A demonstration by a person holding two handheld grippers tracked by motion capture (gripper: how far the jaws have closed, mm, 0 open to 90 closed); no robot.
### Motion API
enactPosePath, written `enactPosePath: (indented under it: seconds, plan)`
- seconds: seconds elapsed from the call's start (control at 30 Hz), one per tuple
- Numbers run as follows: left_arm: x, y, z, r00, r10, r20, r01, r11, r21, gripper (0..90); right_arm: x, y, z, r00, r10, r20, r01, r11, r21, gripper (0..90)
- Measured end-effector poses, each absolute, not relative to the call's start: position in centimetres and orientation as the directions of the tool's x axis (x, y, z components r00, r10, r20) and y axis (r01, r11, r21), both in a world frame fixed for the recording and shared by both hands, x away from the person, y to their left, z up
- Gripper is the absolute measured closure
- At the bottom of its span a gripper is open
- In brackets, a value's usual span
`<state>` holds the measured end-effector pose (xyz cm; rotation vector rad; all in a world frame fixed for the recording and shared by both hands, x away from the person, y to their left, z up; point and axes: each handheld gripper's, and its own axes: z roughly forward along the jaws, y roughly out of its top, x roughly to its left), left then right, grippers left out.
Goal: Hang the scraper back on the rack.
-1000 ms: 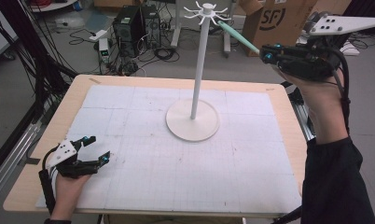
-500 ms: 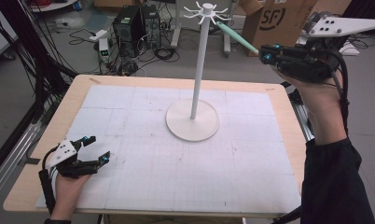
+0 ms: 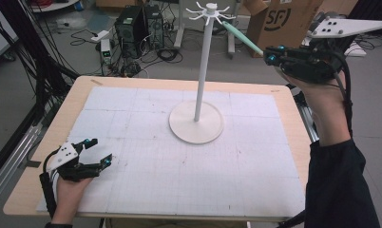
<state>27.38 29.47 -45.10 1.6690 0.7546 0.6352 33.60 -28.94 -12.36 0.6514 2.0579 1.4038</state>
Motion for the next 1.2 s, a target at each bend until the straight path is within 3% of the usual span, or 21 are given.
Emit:
enactPosePath:
  seconds: [0.9, 0.97, 1.03, 1.2]
  plan:
    - [27.4, 29.5, -45.1, 0.651, 0.759, 0.021, 0.148, -0.155, 0.977, 17.4, 36.1, -28.1, -14.2, -0.730, 0.671, -0.131, 0.152, 0.346, 0.926, 80.5]
    - [27.4, 29.5, -45.1, 0.650, 0.759, 0.022, 0.148, -0.155, 0.977, 17.4, 36.3, -28.0, -14.6, -0.737, 0.661, -0.140, 0.141, 0.352, 0.925, 76.9]
    - [27.4, 29.5, -45.1, 0.650, 0.760, 0.020, 0.150, -0.154, 0.977, 17.4, 36.2, -28.1, -15.1, -0.736, 0.663, -0.135, 0.131, 0.335, 0.933, 65.7]
    - [27.4, 29.6, -45.1, 0.648, 0.762, 0.011, 0.154, -0.145, 0.977, 17.2, 35.6, -28.8, -16.6, -0.752, 0.653, -0.087, 0.126, 0.272, 0.954, 49.5]
